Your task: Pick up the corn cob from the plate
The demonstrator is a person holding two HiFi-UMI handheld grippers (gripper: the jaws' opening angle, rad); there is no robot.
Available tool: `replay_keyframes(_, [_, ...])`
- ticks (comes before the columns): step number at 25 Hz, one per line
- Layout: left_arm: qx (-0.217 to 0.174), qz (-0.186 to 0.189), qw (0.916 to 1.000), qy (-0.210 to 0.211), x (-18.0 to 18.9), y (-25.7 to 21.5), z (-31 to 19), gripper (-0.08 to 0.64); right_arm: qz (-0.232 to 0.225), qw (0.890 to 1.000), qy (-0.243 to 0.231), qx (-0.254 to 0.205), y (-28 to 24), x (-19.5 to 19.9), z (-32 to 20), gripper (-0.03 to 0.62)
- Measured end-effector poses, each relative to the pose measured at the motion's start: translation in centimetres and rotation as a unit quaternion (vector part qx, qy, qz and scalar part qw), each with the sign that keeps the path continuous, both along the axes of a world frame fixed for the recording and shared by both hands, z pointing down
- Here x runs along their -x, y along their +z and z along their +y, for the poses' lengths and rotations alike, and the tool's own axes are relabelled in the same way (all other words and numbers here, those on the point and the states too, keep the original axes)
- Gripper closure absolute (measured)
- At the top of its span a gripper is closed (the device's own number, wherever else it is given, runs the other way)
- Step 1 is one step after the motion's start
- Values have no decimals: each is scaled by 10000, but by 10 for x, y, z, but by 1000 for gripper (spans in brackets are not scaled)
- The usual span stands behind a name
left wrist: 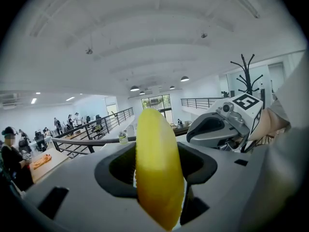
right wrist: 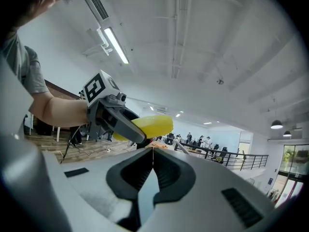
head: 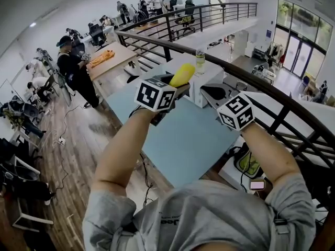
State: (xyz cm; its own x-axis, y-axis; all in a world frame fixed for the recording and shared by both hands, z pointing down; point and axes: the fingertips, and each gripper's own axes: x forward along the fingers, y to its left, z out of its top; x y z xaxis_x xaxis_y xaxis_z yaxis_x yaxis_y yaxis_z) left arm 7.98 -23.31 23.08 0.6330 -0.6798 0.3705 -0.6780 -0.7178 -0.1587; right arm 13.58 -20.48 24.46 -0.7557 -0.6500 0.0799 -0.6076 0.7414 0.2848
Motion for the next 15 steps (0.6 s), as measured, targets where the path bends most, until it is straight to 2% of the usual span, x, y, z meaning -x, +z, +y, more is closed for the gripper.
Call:
replay_keyframes(8, [196,190,9987,425,46,29,31,301,-81,9996,254,111,14,47,17,575])
replay_keyframes(15, [250,198,9959,841,88,55,54,301,-96,9978,599,273,34,84,34,575])
